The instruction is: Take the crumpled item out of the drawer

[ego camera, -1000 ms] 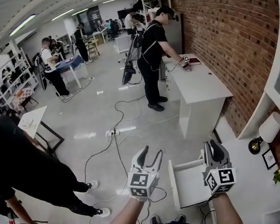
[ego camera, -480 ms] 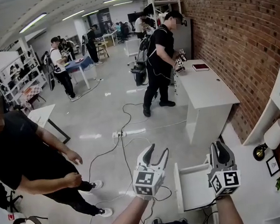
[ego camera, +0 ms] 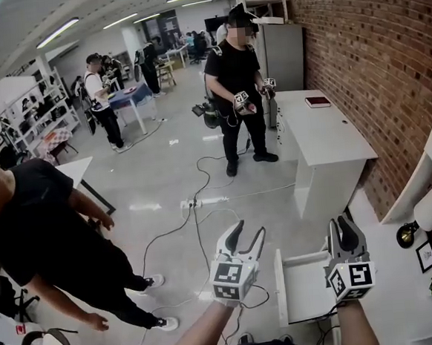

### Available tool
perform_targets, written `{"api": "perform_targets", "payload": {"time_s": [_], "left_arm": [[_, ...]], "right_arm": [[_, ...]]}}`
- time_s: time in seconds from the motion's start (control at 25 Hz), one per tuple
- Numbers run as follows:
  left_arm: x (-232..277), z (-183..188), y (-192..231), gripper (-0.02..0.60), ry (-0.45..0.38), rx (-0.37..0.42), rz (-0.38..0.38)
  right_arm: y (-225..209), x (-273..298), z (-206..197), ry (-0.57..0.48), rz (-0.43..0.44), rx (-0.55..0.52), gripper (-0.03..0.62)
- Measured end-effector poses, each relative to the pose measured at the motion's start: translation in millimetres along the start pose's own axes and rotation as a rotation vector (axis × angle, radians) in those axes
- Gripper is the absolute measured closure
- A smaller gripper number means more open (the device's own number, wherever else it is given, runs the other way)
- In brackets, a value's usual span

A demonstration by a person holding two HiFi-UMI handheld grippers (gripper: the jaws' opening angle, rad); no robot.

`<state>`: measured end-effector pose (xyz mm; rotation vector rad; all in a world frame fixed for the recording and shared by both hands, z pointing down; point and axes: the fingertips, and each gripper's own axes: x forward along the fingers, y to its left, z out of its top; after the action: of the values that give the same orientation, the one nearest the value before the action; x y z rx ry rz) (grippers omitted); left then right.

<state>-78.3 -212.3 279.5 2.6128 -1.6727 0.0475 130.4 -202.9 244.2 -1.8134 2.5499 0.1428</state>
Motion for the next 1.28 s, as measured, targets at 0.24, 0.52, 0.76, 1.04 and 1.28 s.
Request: {"api": "perform_targets", "payload": {"time_s": [0.24,0.52,0.76,1.04,1.28], "left_arm": [[-1,-2,-2,0.365,0.003,-0.002,0.002],[4,-8,-1,0.365,0.015,-0.006,0.004],[6,-8,-1,0.365,0.018,-0.004,0.006],[9,-7,-2,0.365,0.018,0.0,0.012],[8,-7,-3,0.365,0.02,0.003,0.017]], "right_arm": [[-3,-1,-8,-0.023,0.006,0.012,0.517],[-1,1,-4,0.016,0.006,0.014,0.522],[-3,2,-4,0.019,0.007,0.009,0.523],[-7,4,-1,0.009,0.01,0.009,0.523],[-7,3,-3,0.013,0.016,0.013,0.523]]}}
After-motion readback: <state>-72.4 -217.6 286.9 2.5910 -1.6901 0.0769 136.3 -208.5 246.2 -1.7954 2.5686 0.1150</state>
